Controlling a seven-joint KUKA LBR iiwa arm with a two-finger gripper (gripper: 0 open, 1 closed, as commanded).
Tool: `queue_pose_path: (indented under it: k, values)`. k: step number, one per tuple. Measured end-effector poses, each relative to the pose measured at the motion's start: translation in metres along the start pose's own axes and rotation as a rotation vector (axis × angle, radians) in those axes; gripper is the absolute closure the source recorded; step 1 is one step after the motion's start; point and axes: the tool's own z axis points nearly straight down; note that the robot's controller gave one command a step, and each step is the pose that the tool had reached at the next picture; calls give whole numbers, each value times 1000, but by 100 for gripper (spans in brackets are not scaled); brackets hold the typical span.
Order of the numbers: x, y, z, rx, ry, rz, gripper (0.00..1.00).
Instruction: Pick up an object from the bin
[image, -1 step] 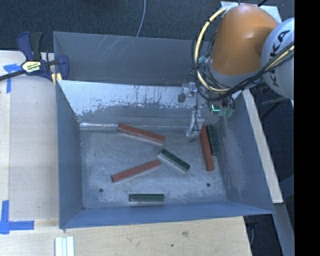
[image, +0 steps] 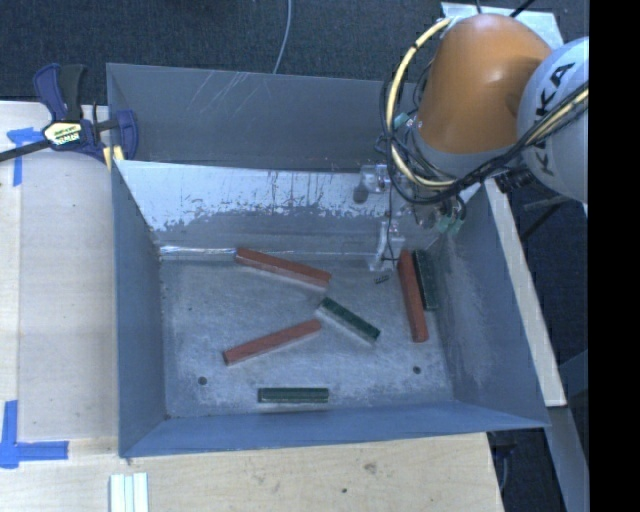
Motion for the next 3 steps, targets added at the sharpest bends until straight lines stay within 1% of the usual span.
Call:
queue_pose_path:
  k: [1,2,3]
  values:
    - [15,13,94,0,8,-26,0]
    - [11,11,151,-1,17,-116,0]
    - [18,96,121,-3,8,-63,0]
